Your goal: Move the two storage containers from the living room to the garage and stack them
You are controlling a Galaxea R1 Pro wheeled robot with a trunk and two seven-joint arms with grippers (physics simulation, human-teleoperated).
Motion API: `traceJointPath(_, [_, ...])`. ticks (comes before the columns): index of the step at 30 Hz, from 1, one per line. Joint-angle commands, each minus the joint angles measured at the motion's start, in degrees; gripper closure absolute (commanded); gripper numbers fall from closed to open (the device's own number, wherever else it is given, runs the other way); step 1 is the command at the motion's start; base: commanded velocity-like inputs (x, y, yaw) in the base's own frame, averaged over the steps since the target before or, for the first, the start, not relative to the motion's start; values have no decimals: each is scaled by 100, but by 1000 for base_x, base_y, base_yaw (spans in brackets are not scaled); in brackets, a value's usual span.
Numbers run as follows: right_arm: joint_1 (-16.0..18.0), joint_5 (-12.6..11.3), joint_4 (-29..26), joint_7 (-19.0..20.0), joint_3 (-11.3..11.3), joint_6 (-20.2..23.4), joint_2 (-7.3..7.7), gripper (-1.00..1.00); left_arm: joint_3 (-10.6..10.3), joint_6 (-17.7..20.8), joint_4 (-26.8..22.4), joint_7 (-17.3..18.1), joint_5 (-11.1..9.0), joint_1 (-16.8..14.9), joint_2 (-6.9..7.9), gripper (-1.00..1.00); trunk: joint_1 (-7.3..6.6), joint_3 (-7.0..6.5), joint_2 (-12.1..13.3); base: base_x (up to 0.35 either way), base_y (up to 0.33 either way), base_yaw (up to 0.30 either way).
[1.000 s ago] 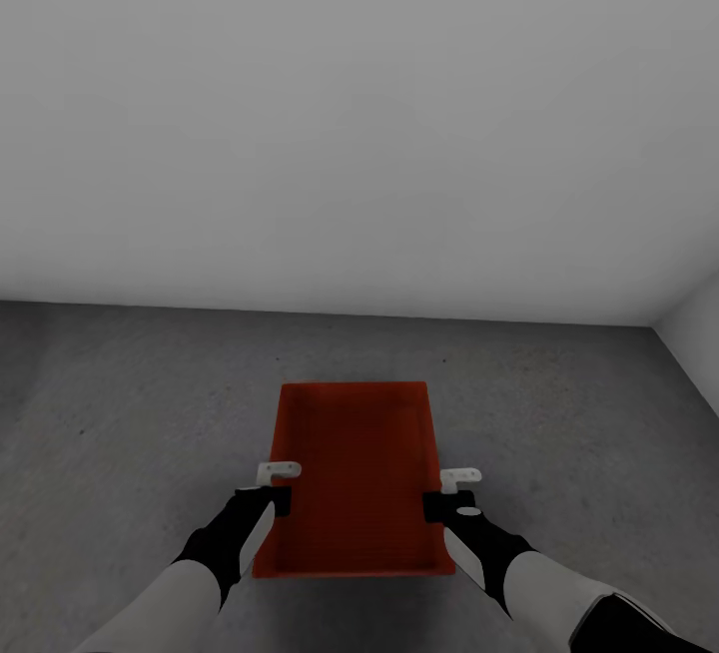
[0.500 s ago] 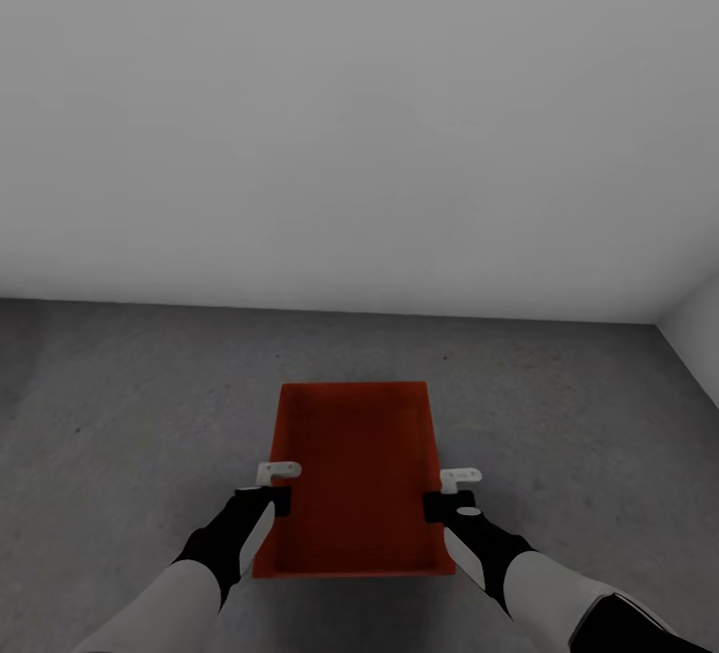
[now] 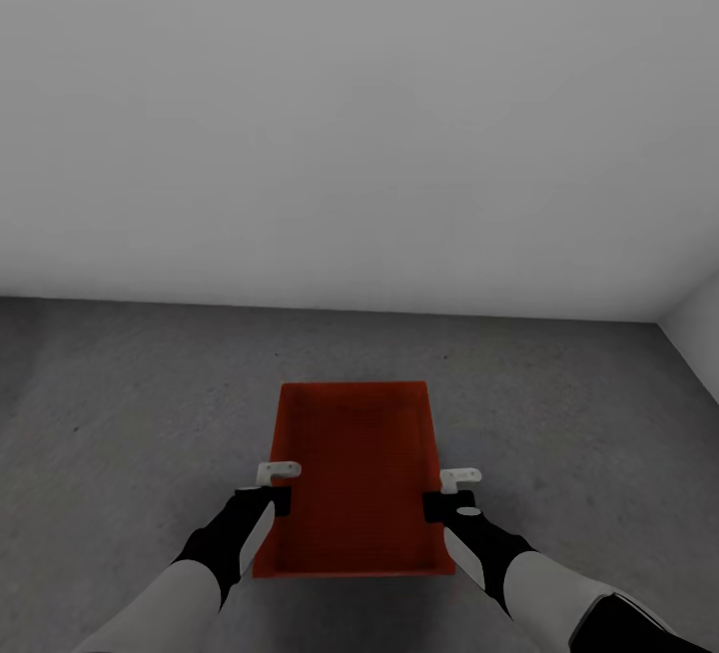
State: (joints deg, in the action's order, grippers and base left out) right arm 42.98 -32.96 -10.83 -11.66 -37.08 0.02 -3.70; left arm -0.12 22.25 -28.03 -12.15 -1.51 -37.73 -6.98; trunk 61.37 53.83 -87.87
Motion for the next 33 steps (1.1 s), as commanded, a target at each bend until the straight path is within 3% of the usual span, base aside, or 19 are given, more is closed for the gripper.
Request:
traceJointPath(1, [9,79,-15,-178,192,-81,132,100,3,52,52,-50,80,3,30,100,22,21,-43,0,0,0])
traceJointPath(9, [9,79,-15,-178,192,-81,132,100,3,52,52,-50,80,3,30,100,198,165,-364,0,0,0])
traceJointPath(16, [9,79,-15,-178,192,-79,132,100,3,52,51,-50,80,3,30,100,198,165,-364,0,0,0])
traceJointPath(23, [8,80,-15,-178,192,-81,132,100,3,52,52,-50,80,3,30,100,352,291,-645,0,0,0])
traceJointPath(33, [9,79,-15,-178,192,-81,132,100,3,52,52,-50,80,3,30,100,352,291,-645,0,0,0])
